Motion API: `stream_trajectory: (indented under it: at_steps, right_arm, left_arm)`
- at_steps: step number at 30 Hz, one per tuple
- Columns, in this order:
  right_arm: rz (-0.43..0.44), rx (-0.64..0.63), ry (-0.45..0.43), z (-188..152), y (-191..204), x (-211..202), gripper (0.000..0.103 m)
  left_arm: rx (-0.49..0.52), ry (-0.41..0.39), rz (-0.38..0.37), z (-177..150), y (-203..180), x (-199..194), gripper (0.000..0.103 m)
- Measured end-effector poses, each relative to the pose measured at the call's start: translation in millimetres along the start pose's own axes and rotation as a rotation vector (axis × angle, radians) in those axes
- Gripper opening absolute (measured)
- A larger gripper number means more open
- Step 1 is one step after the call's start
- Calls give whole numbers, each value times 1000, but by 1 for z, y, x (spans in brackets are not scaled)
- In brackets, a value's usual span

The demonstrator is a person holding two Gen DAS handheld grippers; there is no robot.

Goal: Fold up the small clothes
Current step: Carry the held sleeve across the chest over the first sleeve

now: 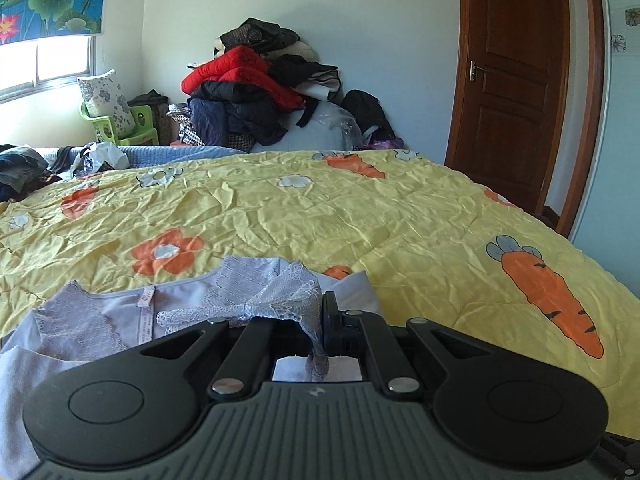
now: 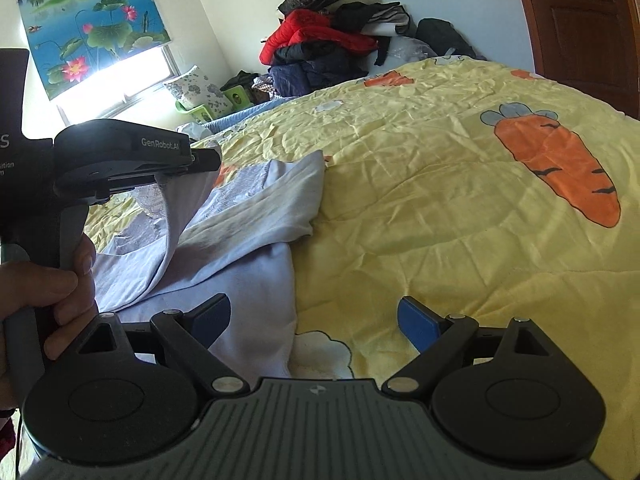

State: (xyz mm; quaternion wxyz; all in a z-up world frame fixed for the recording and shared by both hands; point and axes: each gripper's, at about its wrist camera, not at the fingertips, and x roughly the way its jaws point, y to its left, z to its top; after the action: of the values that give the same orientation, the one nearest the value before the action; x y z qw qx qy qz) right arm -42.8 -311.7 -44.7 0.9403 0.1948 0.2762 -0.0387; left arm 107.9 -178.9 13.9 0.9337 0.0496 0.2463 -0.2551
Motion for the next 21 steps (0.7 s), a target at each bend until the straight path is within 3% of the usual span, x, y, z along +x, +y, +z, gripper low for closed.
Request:
stream_trajectory:
  at_steps: [13,21]
  right_arm:
    - [5,-11,-7,-5,-4,-3,94]
    - [-6,-49,-7,-8,0,-4,95]
  left_arm:
    - [9,24,-44,-6,-19,6,5]
    - [-75,135,-99,-6,-17,20,10]
